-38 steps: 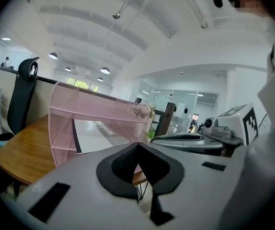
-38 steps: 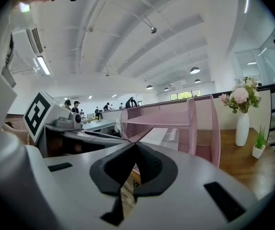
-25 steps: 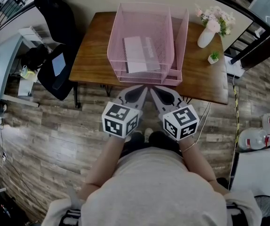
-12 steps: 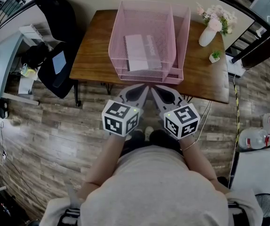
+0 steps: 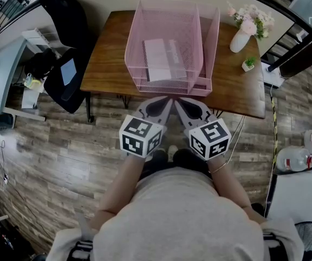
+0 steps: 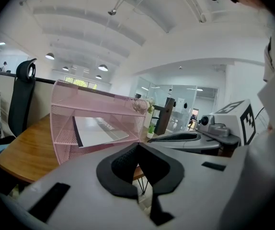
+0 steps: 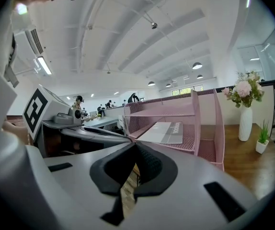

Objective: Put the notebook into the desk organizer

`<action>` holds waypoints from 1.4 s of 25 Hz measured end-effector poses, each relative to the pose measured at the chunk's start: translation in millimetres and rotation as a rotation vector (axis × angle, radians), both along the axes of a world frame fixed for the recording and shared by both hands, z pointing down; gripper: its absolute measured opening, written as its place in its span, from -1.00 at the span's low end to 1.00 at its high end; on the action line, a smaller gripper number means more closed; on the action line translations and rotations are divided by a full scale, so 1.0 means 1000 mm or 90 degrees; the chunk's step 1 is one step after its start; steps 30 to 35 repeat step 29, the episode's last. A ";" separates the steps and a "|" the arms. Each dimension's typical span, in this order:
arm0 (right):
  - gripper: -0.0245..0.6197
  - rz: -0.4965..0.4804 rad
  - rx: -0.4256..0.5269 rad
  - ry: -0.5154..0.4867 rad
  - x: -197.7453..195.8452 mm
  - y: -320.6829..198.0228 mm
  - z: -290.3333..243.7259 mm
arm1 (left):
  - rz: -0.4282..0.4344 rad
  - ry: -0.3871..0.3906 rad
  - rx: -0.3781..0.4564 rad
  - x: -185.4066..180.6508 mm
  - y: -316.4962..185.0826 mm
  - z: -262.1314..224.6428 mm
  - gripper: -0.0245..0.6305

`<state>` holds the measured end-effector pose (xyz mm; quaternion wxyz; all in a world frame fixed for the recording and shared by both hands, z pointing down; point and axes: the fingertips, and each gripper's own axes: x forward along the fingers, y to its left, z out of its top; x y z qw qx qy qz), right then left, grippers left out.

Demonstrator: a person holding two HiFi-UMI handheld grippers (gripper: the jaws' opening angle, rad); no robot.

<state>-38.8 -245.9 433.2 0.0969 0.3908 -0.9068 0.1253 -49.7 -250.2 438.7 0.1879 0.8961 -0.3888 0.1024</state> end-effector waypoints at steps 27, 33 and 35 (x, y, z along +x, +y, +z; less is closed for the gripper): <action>-0.90 0.013 -0.012 -0.008 0.004 -0.005 0.006 | -0.002 0.015 -0.015 0.002 -0.003 0.005 -0.89; -0.90 0.014 -0.014 -0.012 0.003 -0.006 0.006 | -0.002 0.013 -0.014 0.001 -0.004 0.005 -0.89; -0.90 0.014 -0.014 -0.012 0.003 -0.006 0.006 | -0.002 0.013 -0.014 0.001 -0.004 0.005 -0.89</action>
